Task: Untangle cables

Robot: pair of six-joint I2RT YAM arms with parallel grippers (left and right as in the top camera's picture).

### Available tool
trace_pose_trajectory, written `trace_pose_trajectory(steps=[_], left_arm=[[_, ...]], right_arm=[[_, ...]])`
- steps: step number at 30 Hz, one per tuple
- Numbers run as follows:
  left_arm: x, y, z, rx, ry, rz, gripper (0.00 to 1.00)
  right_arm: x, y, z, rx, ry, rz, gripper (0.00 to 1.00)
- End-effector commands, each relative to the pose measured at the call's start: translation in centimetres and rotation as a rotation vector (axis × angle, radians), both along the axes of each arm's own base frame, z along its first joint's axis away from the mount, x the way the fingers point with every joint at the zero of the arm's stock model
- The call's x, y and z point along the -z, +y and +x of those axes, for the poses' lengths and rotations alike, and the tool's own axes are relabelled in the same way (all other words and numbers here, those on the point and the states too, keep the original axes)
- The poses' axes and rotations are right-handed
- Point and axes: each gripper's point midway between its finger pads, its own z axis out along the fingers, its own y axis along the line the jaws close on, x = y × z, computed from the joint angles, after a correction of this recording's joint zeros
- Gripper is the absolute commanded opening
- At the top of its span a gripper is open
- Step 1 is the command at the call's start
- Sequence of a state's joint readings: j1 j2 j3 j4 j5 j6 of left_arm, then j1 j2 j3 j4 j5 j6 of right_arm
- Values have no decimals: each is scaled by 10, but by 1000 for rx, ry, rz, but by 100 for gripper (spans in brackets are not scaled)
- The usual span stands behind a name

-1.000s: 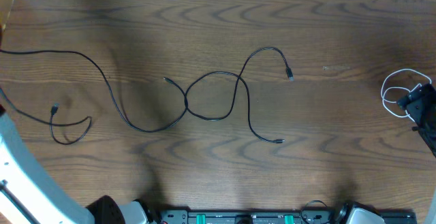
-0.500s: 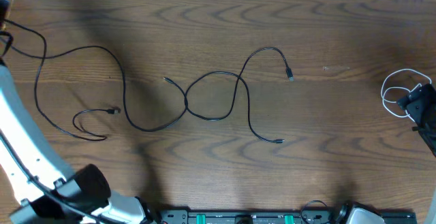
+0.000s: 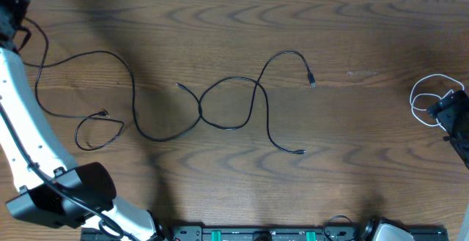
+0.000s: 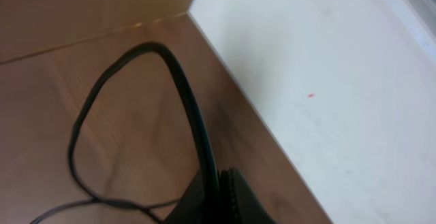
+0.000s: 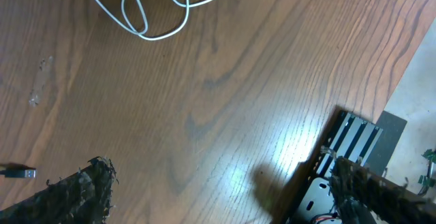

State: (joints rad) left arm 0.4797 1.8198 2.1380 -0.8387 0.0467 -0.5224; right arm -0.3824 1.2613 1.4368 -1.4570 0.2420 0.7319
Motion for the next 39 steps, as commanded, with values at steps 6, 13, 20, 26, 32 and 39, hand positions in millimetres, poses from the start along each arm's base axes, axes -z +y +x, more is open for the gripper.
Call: trace_pose_trajectory(steps=[6,13,20,26,32,39], left_arm=[[-63,-17,41,102,-271,42,7],[-64,-11,60,143,-284,128,12],[72,-5,75,166,64,-25,87],[114,1,71,156,166,-82,94],[105,-6,55,156,191,-98,95],[105,-20,24,182,291,-114,95]], right_arm=[[0,-2,-2,21,0,-5,99],[0,-2,-2,21,0,-5,99],[0,-2,-2,21,0,-5,99],[0,-2,-2,21,0,-5,99],[0,-2,-2,21,0,-5,99],[0,-2,-2,22,0,-5,99]])
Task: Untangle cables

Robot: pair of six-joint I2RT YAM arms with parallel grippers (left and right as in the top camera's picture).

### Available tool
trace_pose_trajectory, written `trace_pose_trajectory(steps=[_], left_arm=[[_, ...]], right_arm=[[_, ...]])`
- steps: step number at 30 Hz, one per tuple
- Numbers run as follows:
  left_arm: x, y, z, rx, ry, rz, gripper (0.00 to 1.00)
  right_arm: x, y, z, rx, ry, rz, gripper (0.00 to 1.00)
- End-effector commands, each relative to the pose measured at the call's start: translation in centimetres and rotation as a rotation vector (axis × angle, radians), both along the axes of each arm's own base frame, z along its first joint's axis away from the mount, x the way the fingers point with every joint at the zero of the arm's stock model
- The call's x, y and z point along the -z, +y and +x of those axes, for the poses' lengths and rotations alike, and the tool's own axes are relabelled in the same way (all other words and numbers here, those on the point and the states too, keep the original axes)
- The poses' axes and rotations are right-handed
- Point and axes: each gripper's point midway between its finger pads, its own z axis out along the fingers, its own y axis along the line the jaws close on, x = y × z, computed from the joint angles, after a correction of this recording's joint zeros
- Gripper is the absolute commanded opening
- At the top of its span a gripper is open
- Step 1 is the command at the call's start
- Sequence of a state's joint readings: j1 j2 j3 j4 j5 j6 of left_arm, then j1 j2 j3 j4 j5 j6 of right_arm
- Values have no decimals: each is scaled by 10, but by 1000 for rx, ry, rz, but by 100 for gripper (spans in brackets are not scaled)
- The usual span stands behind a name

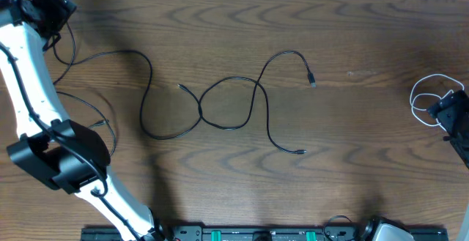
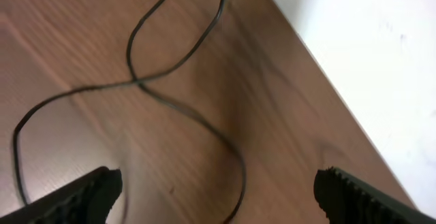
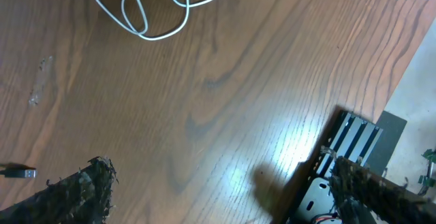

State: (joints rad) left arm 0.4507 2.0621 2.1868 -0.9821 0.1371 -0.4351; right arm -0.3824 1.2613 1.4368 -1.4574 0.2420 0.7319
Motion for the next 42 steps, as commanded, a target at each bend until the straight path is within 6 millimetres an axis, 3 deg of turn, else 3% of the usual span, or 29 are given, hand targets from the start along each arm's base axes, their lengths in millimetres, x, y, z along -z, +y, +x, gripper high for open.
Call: trace_pose_trajectory(steps=[1,5,10,16,29,38,39,42], left_arm=[[-20,-5,-15,31,4,23,95],[-19,-17,-39,29,78,-14,95],[-4,-18,-82,-119,243,-59,96],[39,-45,-109,-21,443,-111,96],[128,-38,-122,-36,578,-51,96],[165,-25,-93,-50,441,7,95],[167,-24,-90,-52,426,13,93],[177,-20,-81,-54,394,25,71]], right_arm=[[0,-2,-1,21,0,-5,99],[0,-2,-1,21,0,-5,99],[0,-2,-1,21,0,-5,99],[0,-2,-1,21,0,-5,99],[0,-2,-1,21,0,-5,99],[0,-2,-1,21,0,-5,99],[0,-2,-1,21,0,-5,99],[0,-2,-1,21,0,-5,99]])
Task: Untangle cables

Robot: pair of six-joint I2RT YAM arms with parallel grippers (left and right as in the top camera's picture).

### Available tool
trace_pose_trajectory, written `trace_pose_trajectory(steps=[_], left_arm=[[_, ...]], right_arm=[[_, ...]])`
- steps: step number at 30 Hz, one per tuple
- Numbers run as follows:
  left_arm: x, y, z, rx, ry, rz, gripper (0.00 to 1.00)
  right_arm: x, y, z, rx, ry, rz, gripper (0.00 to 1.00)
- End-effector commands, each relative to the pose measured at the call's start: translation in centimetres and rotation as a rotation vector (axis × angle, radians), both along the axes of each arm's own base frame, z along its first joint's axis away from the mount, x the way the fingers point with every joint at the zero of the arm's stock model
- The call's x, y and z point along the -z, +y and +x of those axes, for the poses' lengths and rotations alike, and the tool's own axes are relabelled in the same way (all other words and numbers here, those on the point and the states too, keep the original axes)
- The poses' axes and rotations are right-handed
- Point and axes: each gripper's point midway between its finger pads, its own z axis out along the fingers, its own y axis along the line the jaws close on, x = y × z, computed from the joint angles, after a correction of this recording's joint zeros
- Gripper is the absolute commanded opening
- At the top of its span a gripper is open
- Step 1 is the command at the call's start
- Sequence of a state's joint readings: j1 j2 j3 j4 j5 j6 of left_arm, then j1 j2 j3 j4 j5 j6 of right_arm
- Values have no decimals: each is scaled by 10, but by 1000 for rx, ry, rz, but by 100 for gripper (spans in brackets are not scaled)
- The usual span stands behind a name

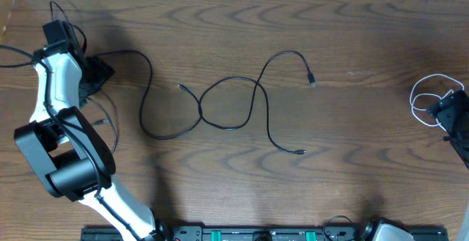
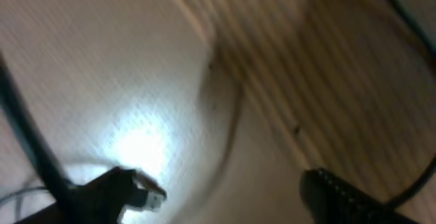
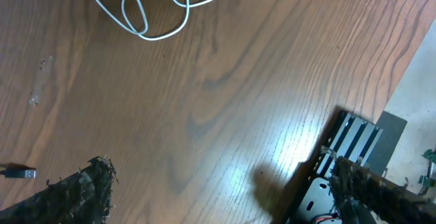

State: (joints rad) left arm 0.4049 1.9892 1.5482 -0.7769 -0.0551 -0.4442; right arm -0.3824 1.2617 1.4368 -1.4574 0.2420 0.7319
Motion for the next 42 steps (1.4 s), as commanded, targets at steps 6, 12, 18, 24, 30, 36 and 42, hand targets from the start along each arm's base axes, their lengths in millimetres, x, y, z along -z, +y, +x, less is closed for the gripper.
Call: trace_pose_trajectory(steps=[6,12,18,24,30,36,42], left_arm=[[-1,10,18,1,-78,30,7],[-120,24,84,-5,-509,-73,7],[-294,68,105,-46,-980,-41,7],[-259,96,92,-45,-847,1,98],[-130,69,88,74,-485,-129,98],[-86,47,75,140,-329,-203,98],[-142,32,68,174,-411,-161,99]], right_arm=[[0,-2,-2,21,-1,-5,99],[0,-2,-2,21,-1,-6,99],[0,-2,-2,21,-1,-6,99],[0,-2,-2,21,-1,-6,99],[0,-2,-2,21,-1,-6,99],[0,-2,-2,21,-1,-6,99],[0,-2,-2,21,-1,-6,99]])
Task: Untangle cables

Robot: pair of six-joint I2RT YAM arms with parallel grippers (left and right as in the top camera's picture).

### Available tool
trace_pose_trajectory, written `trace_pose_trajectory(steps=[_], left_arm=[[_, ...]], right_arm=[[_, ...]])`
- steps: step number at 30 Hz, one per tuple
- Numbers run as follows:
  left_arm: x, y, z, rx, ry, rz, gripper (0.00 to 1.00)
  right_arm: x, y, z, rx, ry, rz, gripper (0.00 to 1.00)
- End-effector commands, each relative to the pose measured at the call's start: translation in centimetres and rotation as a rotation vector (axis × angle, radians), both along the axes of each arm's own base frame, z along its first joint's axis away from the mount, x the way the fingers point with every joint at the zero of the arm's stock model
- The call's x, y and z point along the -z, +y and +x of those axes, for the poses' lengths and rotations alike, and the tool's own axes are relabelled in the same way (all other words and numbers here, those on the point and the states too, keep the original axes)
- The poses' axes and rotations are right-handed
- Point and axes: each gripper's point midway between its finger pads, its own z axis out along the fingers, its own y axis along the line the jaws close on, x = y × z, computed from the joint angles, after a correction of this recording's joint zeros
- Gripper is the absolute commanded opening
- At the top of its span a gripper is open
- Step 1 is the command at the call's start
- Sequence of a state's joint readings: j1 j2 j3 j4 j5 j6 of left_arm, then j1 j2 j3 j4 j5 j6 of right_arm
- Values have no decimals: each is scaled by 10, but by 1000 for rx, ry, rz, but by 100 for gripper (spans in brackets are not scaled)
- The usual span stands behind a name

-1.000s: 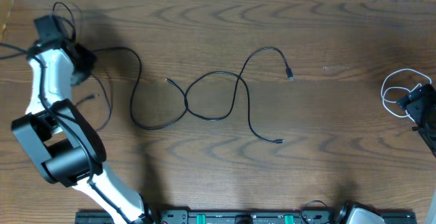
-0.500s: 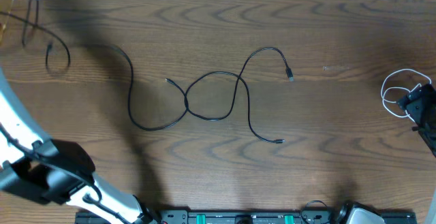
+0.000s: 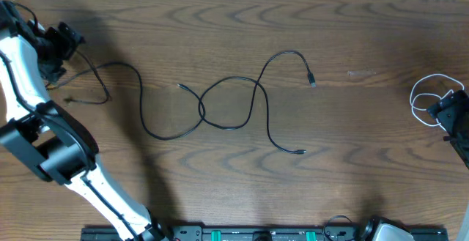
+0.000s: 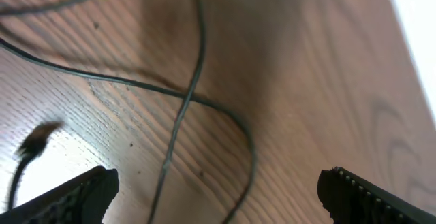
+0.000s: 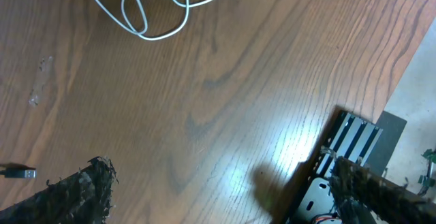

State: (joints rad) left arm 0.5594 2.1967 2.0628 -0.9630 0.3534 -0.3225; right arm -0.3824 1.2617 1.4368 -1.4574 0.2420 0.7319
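Thin black cables (image 3: 220, 102) lie crossed in loops mid-table, with plug ends at the upper right (image 3: 311, 80) and lower right (image 3: 300, 151). One strand runs left to my left gripper (image 3: 58, 50) near the table's far left edge. In the left wrist view that gripper (image 4: 214, 186) is open above crossing black strands (image 4: 184, 98), with a plug (image 4: 37, 139) to the left and nothing held. A coiled white cable (image 3: 429, 98) lies at the far right, next to my open right gripper (image 3: 447, 113). The white cable (image 5: 153, 9) sits far ahead of the right gripper (image 5: 221, 176).
The wooden table's back edge meets a white surface. A black rail with green parts (image 3: 256, 234) runs along the front edge. The table's right edge and a metal bracket (image 5: 347, 156) show in the right wrist view.
My left gripper has moved up and to the left, toward the table's left edge, and is still open. The black cable's left end has shifted with a new small bend. The right arm has not moved.
My left gripper was first shut on the black cable at the far back-left corner. Then it was open there with the cable let go and its left part shifted. Then it was lower beside a plug, and now stands open near the left edge.
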Motion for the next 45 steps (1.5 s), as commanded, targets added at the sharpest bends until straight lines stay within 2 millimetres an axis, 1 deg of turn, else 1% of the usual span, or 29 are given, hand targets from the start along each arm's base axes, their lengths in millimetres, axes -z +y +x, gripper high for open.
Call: trace_pose_trajectory(steps=[1,3,5,7,8,10,11,12,13,15,16,20,21,22,25,29,33,36,41,43,44,45], left_arm=[[-91,-17,-1,64,-173,84,99],[-114,-35,-5,100,-221,54,99],[-133,-61,-13,142,-246,6,99],[-139,-84,-20,181,-236,-46,99],[-138,-98,-25,202,-214,-75,99],[-128,-124,-36,237,-137,-132,99],[-118,-143,-46,261,-63,-171,99],[-112,-153,-52,273,-21,-187,99],[-102,-167,-62,307,52,-199,99],[-85,-188,-78,424,154,-159,99],[-75,-194,-87,478,210,-119,98],[-41,-208,-113,599,419,43,98],[-27,-220,-123,660,487,80,98],[-18,-229,-127,701,511,88,98],[3,-248,-137,772,559,102,99],[35,-271,-147,925,572,125,97],[62,-289,-158,1067,574,147,97],[79,-302,-166,1173,565,167,96],[94,-315,-169,1242,539,192,95],[100,-314,-167,1251,534,221,94],[103,-310,-165,1250,536,247,89],[105,-306,-164,1247,542,276,87]], right_arm=[[0,-2,-2,21,-1,-6,99],[0,-2,-2,21,-1,-6,99],[0,-2,-2,21,-1,-6,99],[0,-2,-2,22,-1,-6,99],[0,-2,-2,21,-1,-6,99],[0,-2,-2,21,-1,-5,99],[0,-2,-2,21,-1,-6,99],[0,-2,-2,21,-1,-5,99],[0,-2,-2,21,-1,-6,99],[0,-2,-2,21,-1,-6,99],[0,-2,-2,21,-1,-5,99],[0,-2,-2,21,-1,-6,99],[0,-2,-2,21,-1,-6,99],[0,-2,-2,21,-1,-6,99],[0,-2,-2,21,-1,-6,99],[0,-2,-2,21,-1,-6,99],[0,-2,-2,21,-1,-6,99],[0,-2,-2,21,-1,-6,99],[0,-2,-2,21,-1,-5,99],[0,-2,-2,22,-1,-6,99],[0,-2,-2,21,-1,-6,99],[0,-2,-2,21,-1,-6,99]])
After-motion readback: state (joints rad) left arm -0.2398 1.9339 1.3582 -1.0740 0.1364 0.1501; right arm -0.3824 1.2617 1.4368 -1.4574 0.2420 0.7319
